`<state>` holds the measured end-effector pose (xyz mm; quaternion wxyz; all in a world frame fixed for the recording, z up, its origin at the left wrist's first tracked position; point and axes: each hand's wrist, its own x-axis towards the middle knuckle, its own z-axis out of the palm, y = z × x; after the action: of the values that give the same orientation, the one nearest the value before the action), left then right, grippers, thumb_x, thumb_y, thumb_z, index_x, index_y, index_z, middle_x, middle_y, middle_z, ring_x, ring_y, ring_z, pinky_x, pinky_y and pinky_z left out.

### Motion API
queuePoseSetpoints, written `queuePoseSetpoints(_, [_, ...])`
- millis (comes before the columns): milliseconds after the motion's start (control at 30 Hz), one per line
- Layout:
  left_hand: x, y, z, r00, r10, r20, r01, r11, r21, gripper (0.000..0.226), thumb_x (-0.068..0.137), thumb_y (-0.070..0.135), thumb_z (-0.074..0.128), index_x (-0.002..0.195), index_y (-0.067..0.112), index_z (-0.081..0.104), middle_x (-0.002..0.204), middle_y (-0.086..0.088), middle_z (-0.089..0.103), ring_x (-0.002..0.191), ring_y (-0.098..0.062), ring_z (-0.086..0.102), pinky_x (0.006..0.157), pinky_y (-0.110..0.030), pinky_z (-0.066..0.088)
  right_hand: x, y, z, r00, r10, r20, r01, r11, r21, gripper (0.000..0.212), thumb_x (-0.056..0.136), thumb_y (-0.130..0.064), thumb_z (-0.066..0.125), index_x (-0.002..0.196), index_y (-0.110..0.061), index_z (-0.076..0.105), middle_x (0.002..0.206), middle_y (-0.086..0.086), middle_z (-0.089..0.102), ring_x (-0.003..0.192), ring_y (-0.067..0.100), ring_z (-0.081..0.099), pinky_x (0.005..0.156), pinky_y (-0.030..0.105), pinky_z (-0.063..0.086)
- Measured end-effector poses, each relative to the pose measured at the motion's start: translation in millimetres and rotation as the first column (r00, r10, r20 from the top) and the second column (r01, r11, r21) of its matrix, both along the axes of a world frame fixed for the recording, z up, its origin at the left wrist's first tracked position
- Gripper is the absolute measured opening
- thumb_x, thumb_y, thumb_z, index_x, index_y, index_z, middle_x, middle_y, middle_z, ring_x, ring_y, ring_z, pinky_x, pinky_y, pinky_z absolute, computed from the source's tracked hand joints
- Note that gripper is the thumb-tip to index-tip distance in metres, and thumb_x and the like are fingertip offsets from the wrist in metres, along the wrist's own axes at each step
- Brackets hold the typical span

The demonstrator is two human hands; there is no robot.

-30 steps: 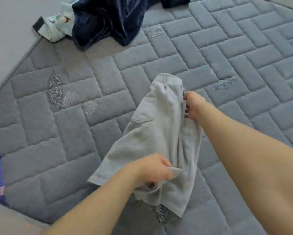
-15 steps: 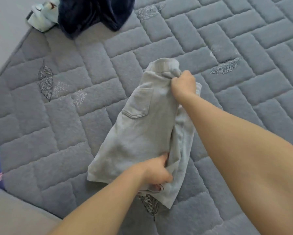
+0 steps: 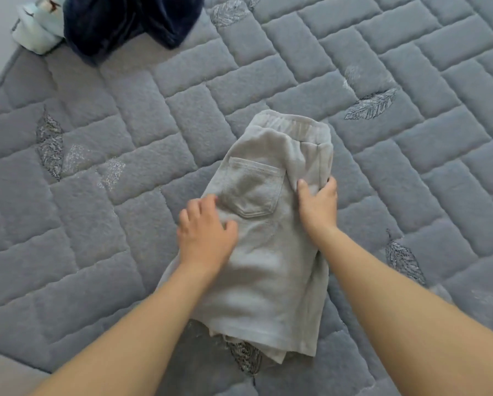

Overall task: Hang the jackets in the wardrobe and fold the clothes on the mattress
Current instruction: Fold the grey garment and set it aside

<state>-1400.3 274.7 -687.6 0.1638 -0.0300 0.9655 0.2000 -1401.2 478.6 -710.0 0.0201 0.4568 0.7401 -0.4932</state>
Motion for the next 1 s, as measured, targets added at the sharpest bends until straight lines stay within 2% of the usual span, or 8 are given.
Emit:
queuePoseSetpoints(133, [-27, -57, -22, 0.896, 0.241, 0.373, -0.245, 0.969, -0.035, 0.057, 0.082, 0.050, 0.067, 0.125, 0.016, 0.053, 0.128, -0.008, 0.052, 0.122, -0.032, 0.049, 0.105, -0.045, 0.040, 51, -30, -12, 0.997, 0.053, 0.050, -0.056, 0.997, 0.055, 0.044, 0.092, -0.037, 0.062, 0.121, -0.010, 0.044, 0.107, 0.006, 0.060, 0.106, 0.032, 0.059, 0.080, 0.033, 0.043])
queuePoseSetpoints(233, [-21, -65, -21, 0.822, 0.147, 0.550, -0.359, 0.884, 0.300, 0.047, 0.073, 0.049, 0.072, 0.102, 0.013, 0.068, 0.103, -0.005, 0.073, 0.096, -0.024, 0.069, 0.090, -0.042, 0.054, 74, -34, -15, 0.979, 0.125, 0.160, -0.118, 0.991, -0.056, 0.038, 0.086, -0.047, 0.066, 0.107, -0.018, 0.055, 0.097, -0.004, 0.062, 0.097, 0.022, 0.062, 0.076, 0.032, 0.044])
queuePoseSetpoints(367, [-11, -74, -12, 0.649, -0.035, 0.760, -0.496, 0.737, 0.458, 0.048, 0.072, 0.034, 0.079, 0.115, 0.019, 0.066, 0.106, -0.007, 0.076, 0.096, -0.027, 0.073, 0.086, -0.043, 0.057, 103, -35, -9, 0.970, 0.154, 0.189, -0.063, 0.906, -0.419, 0.036, 0.081, -0.034, 0.078, 0.110, -0.016, 0.070, 0.098, -0.003, 0.075, 0.090, 0.019, 0.072, 0.086, 0.039, 0.057])
queuePoseSetpoints(533, [0, -86, 1, 0.670, 0.157, 0.726, -0.586, 0.712, 0.387, 0.037, 0.091, 0.022, 0.070, 0.124, 0.013, 0.057, 0.111, -0.014, 0.071, 0.100, -0.033, 0.069, 0.091, -0.051, 0.056, 141, -42, 8, 0.939, 0.153, 0.307, 0.110, 0.714, -0.691, 0.027, 0.093, -0.030, 0.067, 0.112, -0.012, 0.068, 0.093, 0.007, 0.077, 0.082, 0.024, 0.075, 0.071, 0.036, 0.060])
queuePoseSetpoints(633, [20, -104, 16, 0.563, 0.118, 0.818, -0.590, 0.751, 0.297, 0.040, 0.087, 0.027, 0.075, 0.121, 0.011, 0.062, 0.109, -0.016, 0.073, 0.099, -0.035, 0.071, 0.086, -0.050, 0.058, 163, -53, 19, 0.904, 0.155, 0.398, 0.195, 0.678, -0.708, 0.029, 0.095, -0.030, 0.064, 0.113, -0.008, 0.066, 0.091, 0.008, 0.077, 0.078, 0.023, 0.074, 0.060, 0.029, 0.056])
queuePoseSetpoints(767, [64, -116, 30, 0.422, 0.123, 0.898, -0.477, 0.873, 0.104, 0.027, 0.088, 0.012, 0.069, 0.115, 0.007, 0.068, 0.100, -0.018, 0.075, 0.096, -0.039, 0.071, 0.086, -0.052, 0.057, 200, -70, 41, 0.786, 0.415, 0.459, 0.237, 0.484, -0.843, 0.029, 0.090, -0.027, 0.067, 0.109, -0.004, 0.071, 0.104, 0.013, 0.074, 0.088, 0.026, 0.074, 0.072, 0.036, 0.058])
queuePoseSetpoints(867, [80, -128, 49, 0.305, 0.201, 0.931, -0.305, 0.947, -0.104, 0.022, 0.087, 0.014, 0.067, 0.109, 0.010, 0.066, 0.089, -0.018, 0.076, 0.082, -0.034, 0.072, 0.071, -0.040, 0.058, 219, -73, 58, 0.704, 0.541, 0.461, 0.251, 0.417, -0.874, 0.027, 0.086, -0.023, 0.072, 0.107, -0.005, 0.075, 0.110, 0.013, 0.073, 0.096, 0.026, 0.072, 0.087, 0.040, 0.056])
queuePoseSetpoints(1000, [50, -133, 76, 0.269, 0.227, 0.936, -0.357, 0.926, -0.122, 0.018, 0.093, 0.017, 0.064, 0.099, 0.003, 0.071, 0.089, -0.019, 0.076, 0.070, -0.031, 0.073, 0.068, -0.038, 0.058, 209, -59, 77, 0.808, 0.237, 0.539, 0.395, 0.460, -0.795, 0.019, 0.094, -0.005, 0.051, 0.102, 0.002, 0.068, 0.092, 0.018, 0.074, 0.074, 0.029, 0.072, 0.075, 0.043, 0.057])
